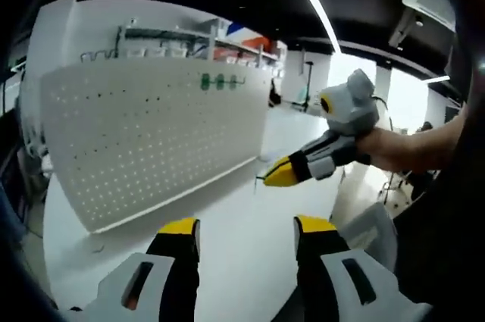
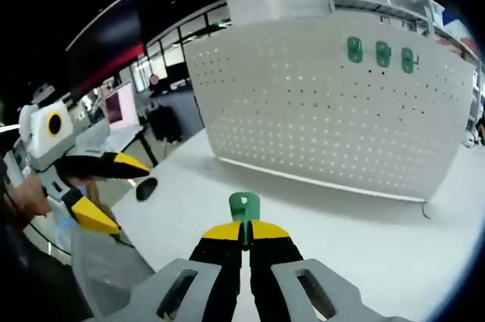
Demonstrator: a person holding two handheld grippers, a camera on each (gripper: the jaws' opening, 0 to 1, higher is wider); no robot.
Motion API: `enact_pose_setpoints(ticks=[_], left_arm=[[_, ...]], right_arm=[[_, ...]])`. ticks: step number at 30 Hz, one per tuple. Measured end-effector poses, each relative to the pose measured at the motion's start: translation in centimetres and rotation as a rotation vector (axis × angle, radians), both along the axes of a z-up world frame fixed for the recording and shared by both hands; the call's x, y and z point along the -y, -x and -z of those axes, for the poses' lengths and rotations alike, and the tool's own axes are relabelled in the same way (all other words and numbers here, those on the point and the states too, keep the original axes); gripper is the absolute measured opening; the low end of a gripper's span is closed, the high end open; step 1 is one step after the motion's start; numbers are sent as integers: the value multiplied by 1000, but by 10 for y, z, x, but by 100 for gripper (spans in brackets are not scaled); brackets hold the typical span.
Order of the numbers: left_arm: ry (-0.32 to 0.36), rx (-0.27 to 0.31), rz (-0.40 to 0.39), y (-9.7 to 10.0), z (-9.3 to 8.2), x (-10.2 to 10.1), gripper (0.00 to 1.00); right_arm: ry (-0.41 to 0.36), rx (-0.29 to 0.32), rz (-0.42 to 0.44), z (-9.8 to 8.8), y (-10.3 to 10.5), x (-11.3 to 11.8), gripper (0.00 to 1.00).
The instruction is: Insert the hook assembly into the mounting plate slot until the hook locks in place.
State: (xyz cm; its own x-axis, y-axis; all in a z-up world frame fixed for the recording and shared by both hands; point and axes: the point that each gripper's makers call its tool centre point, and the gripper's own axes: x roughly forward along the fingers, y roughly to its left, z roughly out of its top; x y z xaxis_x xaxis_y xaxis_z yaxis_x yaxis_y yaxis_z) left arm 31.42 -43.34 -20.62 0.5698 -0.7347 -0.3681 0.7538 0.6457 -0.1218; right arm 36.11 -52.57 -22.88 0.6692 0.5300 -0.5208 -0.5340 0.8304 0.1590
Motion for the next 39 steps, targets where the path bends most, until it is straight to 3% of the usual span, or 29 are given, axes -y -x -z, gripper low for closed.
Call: enact_pose_setpoints(ticks=[3, 8, 14, 17, 22, 26, 31, 39], left_arm=[[44, -27, -5, -1, 4, 2, 55], [54, -37, -21, -5, 10, 2, 45], [93, -65, -48, -11, 10, -1, 38], [96, -66, -43, -10, 9, 0, 35], [93, -77, -33, -8, 14, 0, 30], [87, -77, -29, -7, 15, -2, 26], [30, -51, -25, -8, 19, -6, 22], [58, -60, 11, -2, 17, -2, 8]], right_arm=[[-8, 18, -28, -10, 1, -11, 0], [-55, -8, -98, -21, 13, -39, 0], [-97, -44, -165, -21, 30, -66, 0], [-77, -42, -204, -19, 38, -77, 0], [-72, -36, -224, -21, 42, -85, 0], [-25, -21, -252, -20, 46, -87, 0], [1, -22, -277, -17, 50, -91, 0], [-21, -24, -270, -18, 53, -94, 0]])
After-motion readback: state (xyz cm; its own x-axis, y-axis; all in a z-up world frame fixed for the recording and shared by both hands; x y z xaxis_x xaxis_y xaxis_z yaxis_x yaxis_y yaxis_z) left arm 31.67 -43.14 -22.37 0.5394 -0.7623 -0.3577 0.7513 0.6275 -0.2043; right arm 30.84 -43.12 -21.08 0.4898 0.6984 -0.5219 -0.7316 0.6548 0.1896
